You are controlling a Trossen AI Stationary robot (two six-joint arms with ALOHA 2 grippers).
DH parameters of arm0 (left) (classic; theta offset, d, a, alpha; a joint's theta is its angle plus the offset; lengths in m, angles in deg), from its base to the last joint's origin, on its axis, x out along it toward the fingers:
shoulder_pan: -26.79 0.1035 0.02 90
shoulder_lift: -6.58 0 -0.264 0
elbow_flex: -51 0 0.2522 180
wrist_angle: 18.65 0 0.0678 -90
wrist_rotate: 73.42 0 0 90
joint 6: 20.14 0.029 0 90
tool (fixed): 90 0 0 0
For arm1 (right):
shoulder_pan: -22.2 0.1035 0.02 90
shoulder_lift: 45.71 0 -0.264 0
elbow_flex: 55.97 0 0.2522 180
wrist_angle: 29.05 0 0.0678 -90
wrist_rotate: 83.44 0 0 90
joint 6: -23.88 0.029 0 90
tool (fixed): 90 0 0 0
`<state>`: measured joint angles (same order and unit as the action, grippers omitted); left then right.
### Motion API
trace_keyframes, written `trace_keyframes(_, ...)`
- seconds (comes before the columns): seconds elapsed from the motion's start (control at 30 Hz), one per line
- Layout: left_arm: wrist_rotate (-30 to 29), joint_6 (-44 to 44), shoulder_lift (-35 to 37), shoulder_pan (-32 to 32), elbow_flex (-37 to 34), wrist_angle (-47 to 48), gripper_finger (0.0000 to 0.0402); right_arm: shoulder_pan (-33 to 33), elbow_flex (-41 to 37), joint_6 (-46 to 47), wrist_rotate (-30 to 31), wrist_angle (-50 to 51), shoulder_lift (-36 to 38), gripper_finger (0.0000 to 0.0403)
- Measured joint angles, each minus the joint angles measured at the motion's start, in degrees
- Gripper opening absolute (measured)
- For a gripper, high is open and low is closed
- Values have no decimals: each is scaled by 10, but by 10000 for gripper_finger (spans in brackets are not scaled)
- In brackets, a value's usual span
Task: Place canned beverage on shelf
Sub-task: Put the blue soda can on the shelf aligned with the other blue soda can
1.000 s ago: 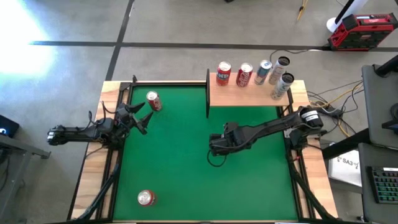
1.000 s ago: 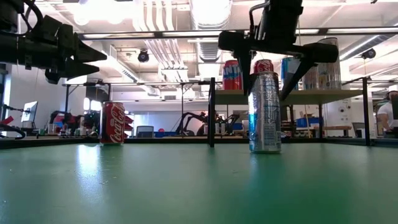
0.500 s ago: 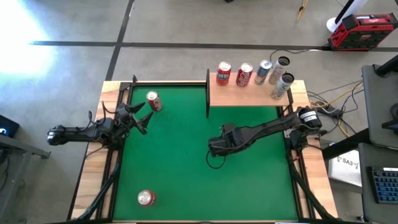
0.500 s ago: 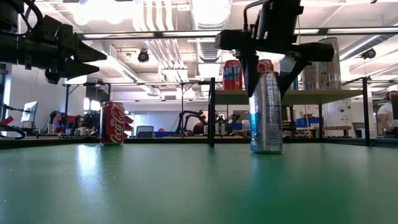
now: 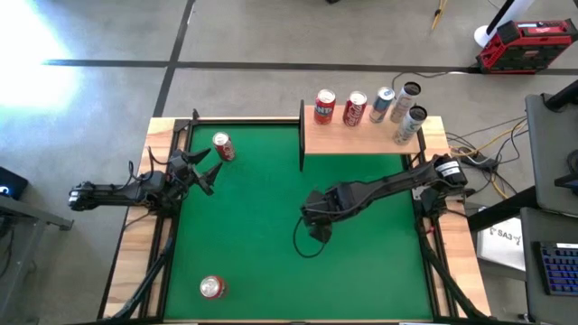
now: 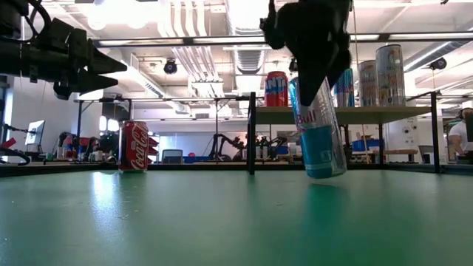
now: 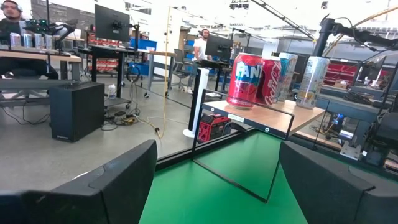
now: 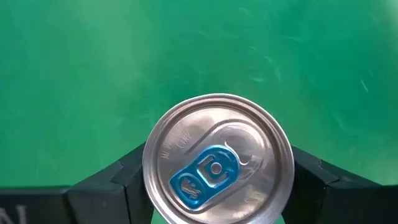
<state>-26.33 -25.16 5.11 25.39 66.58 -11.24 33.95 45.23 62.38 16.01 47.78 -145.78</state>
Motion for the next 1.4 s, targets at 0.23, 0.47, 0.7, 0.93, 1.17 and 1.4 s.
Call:
trace_keyframes(0.23,0,0,0,0,0,0,324,0,17,-183,-28,-57,1,241)
trace_keyframes(0.47,0,0,0,0,0,0,324,0,21,-356,-62,-105,1,242)
trace_keyframes(0.7,0,0,0,0,0,0,324,0,21,-551,-206,-115,-1,242)
trace_keyframes(0.93,0,0,0,0,0,0,324,-3,21,-662,-218,-112,-14,242)
trace_keyframes(1.17,0,0,0,0,0,0,324,-11,19,-696,-219,-107,-34,242)
trace_keyframes(1.4,0,0,0,0,0,0,324,-16,19,-653,-218,-122,-37,242)
